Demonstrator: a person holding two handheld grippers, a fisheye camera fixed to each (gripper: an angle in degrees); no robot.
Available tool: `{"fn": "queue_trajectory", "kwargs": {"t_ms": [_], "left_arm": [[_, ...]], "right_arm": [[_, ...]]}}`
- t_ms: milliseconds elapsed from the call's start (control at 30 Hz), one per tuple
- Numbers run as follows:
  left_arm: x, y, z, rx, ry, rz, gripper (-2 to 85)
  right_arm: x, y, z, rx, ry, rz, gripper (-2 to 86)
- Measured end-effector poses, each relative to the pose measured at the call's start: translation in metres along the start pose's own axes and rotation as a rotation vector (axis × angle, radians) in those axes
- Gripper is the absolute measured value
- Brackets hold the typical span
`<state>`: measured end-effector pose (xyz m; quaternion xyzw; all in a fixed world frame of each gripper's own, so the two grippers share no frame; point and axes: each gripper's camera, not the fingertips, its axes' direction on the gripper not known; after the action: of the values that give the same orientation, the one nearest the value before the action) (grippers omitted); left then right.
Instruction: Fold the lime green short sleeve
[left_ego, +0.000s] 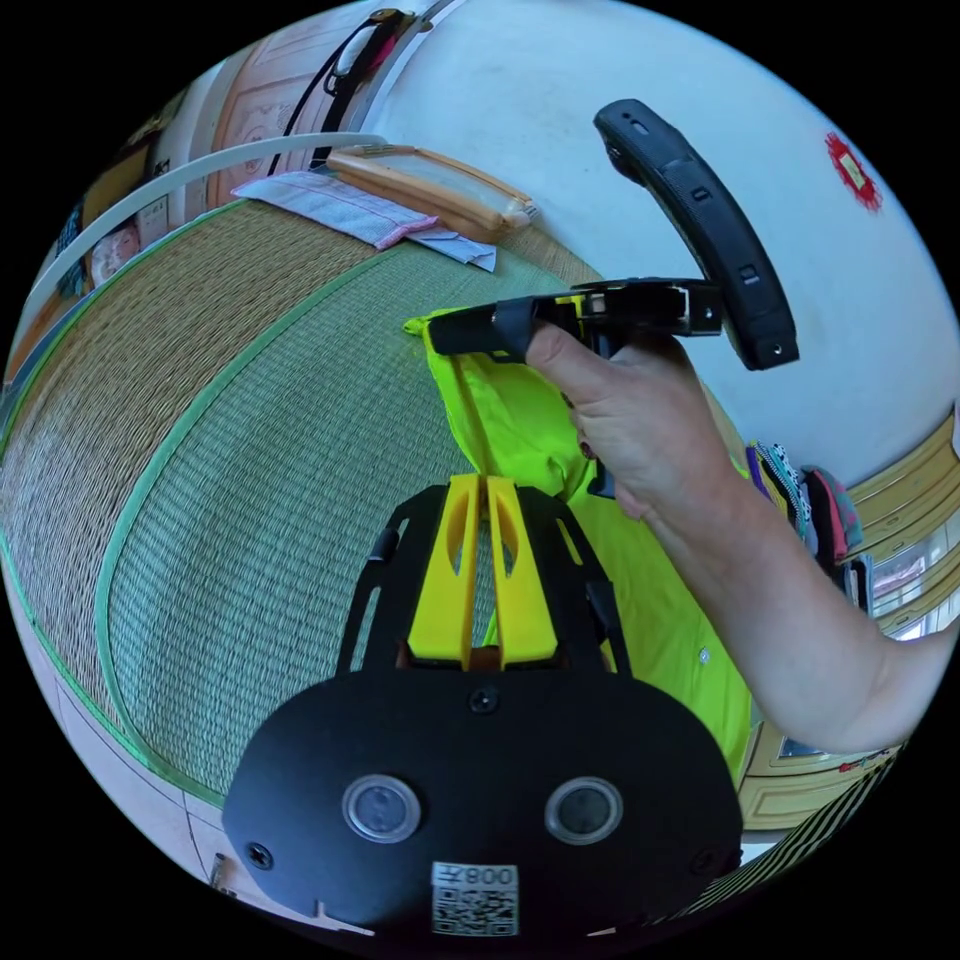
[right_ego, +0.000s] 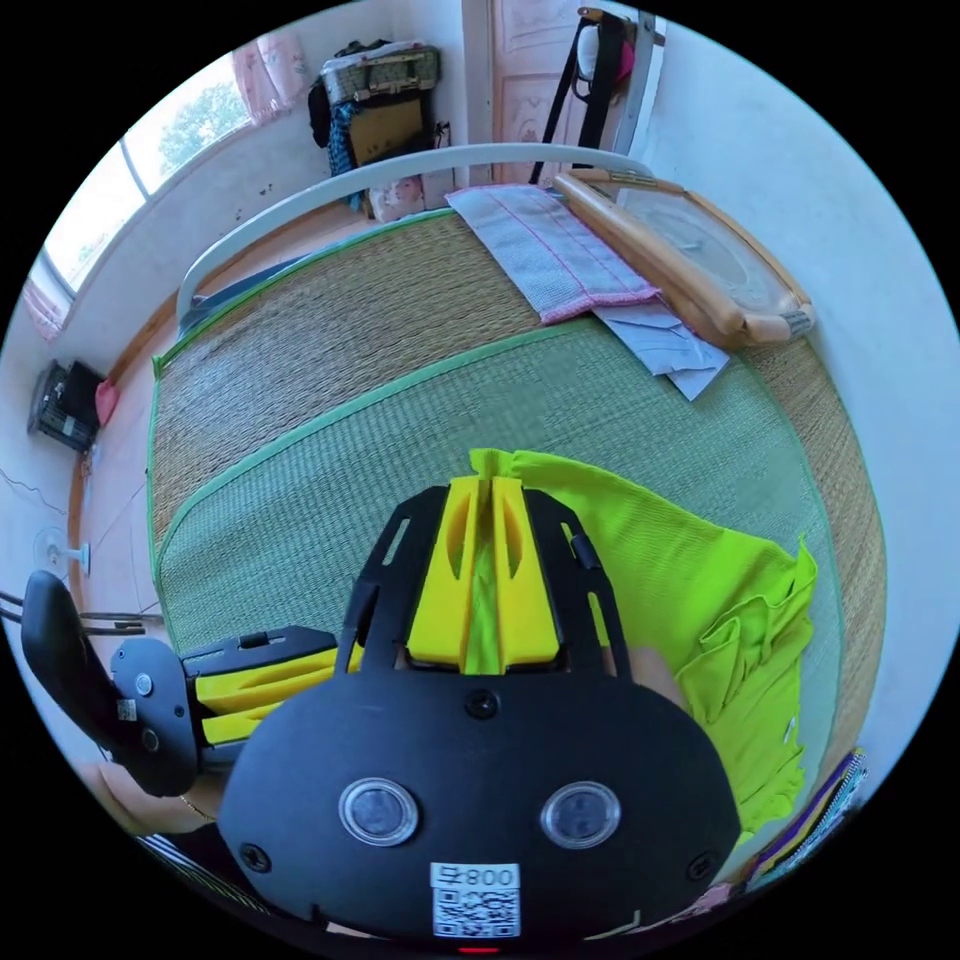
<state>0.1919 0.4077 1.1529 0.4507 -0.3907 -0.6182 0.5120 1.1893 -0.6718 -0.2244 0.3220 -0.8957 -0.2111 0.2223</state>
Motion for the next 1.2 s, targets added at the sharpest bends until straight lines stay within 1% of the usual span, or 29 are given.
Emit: {"fn": "queue_trajectory", "kwargs": {"t_ms": [133,233,400,533,567,700,867,1000,1200], "left_arm": [[0.001,0.004,-0.004,-0.002,0.009,-0.006,1.1],[0.002,0.006,-0.008,0.013,0.025,-0.005,1.0],[0.018,0.009,-0.025,0.12,0.046,0.06,0.9],[0.048,0.008,-0.032,0.163,0.078,0.183,0.9],[0.059,0.008,-0.03,0.154,0.071,0.228,0.9],[0.088,0.014,-0.018,0.123,0.065,0.336,0.9],[0.121,0.024,0.013,0.017,0.075,0.433,0.9],[0.13,0.03,0.028,-0.044,0.084,0.455,1.0],[0.136,0.03,0.052,-0.115,0.089,0.447,1.0]], "right_arm": [[0.023,-0.003,-0.008,-0.001,-0.05,0.019,1.2],[0.055,0.003,-0.019,0.019,-0.145,0.057,0.8],[0.148,0.041,-0.071,0.162,-0.354,0.165,0.6],[0.217,0.091,-0.1,0.234,-0.45,0.238,0.7],[0.239,0.111,-0.105,0.249,-0.493,0.263,0.7],[0.301,0.186,-0.103,0.256,-0.551,0.364,0.6],[0.349,0.259,-0.076,0.24,-0.598,0.474,0.7],[0.373,0.307,-0.052,0.23,-0.637,0.519,0.7],[0.395,0.35,-0.025,0.243,-0.675,0.56,0.7]]}}
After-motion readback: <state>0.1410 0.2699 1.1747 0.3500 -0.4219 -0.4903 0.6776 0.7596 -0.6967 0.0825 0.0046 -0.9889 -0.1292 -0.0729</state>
